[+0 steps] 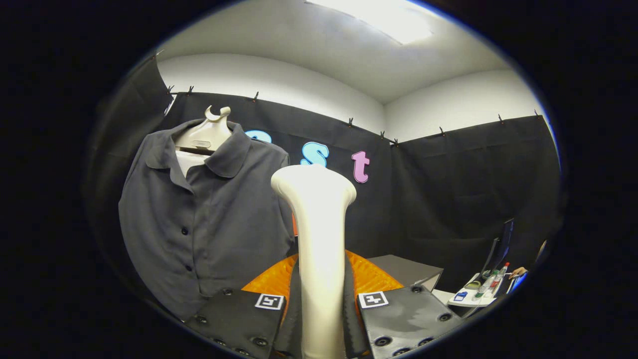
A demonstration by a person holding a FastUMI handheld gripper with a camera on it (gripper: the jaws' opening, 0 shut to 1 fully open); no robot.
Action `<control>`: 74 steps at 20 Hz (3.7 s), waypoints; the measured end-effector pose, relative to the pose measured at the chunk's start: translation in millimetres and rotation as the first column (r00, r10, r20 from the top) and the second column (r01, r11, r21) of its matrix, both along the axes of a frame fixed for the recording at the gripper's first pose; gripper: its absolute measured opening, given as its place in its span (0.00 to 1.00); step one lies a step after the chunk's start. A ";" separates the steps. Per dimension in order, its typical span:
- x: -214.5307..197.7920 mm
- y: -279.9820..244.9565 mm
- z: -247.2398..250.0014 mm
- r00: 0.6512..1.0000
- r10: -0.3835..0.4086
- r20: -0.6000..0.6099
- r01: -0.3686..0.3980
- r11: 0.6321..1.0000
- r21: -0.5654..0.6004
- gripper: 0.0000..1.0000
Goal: Iron the clothes twice with a garment steamer, once on the left side and once on the right side.
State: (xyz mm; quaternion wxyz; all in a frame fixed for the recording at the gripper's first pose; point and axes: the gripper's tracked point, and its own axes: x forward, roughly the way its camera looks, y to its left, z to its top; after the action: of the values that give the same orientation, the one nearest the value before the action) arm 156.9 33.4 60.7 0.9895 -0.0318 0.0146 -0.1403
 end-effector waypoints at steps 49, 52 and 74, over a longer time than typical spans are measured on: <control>81.0 106.9 -112.6 0.982 0.179 -0.064 -0.169 0.977 0.132 0.40; 76.0 109.0 -123.1 0.981 0.177 -0.077 -0.166 0.977 0.135 0.40; 15.5 116.4 -240.4 0.962 0.148 -0.230 -0.124 0.985 0.118 0.41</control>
State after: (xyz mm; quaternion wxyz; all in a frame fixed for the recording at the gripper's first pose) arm 172.4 149.8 -179.8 0.9882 0.0017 0.1380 -0.0661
